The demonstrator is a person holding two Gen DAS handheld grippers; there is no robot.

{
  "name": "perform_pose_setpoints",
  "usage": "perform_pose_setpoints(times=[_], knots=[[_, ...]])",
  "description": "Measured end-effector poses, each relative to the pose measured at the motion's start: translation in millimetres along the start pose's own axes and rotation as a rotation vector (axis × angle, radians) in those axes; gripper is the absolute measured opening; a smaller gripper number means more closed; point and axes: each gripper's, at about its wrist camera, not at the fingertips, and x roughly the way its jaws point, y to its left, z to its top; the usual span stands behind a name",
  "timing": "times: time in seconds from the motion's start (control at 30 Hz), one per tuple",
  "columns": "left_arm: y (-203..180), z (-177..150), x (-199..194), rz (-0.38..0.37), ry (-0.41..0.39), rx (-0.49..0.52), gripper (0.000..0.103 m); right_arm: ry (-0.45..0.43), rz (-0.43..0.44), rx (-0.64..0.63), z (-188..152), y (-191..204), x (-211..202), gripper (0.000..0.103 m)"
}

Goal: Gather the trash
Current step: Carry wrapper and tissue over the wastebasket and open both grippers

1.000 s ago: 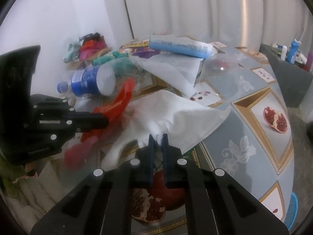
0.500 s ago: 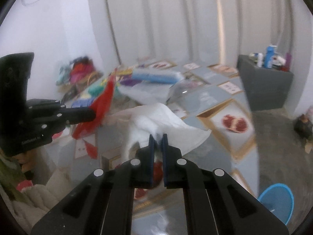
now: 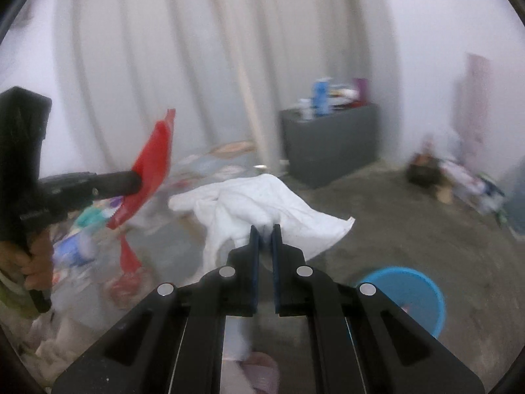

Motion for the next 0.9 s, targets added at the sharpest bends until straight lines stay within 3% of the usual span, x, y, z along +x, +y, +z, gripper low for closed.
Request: perform_pose_setpoints(times=[0.07,0.3,0.57,0.6,0.63,0.67,0.7,0.9], knots=[[-10,21,40,-0.063,0.056,-0.008,0.001,0.013,-0.077,0.035,-4,-28,4,0.005],[-50,48,183,-0.130,0.269,0.083,0.002,0.092,-0.183,0.182,-29,-106,48,0.006],[-73,17,314,-0.173,0.488,0.115,0.003,0.217,-0.226,0.338,-68,-177,116,0.011],[-73,12,326,-0.174,0.508,0.115,0.009,0.231,-0.231,0.356,-72,-185,123,0.012],[-75,5,344,-0.170,0.547,0.110,0.015,0.251,-0.235,0.370,-77,-187,128,0.024],[-78,1,352,-0.166,0.572,0.106,0.034,0.275,-0.245,0.396,-83,-197,137,0.037],[-78,-3,360,-0.156,0.591,0.100,0.041,0.278,-0.254,0.412,-87,-201,137,0.041],[-77,-6,370,-0.151,0.575,0.076,0.051,0.267,-0.276,0.473,-98,-210,122,0.048]])
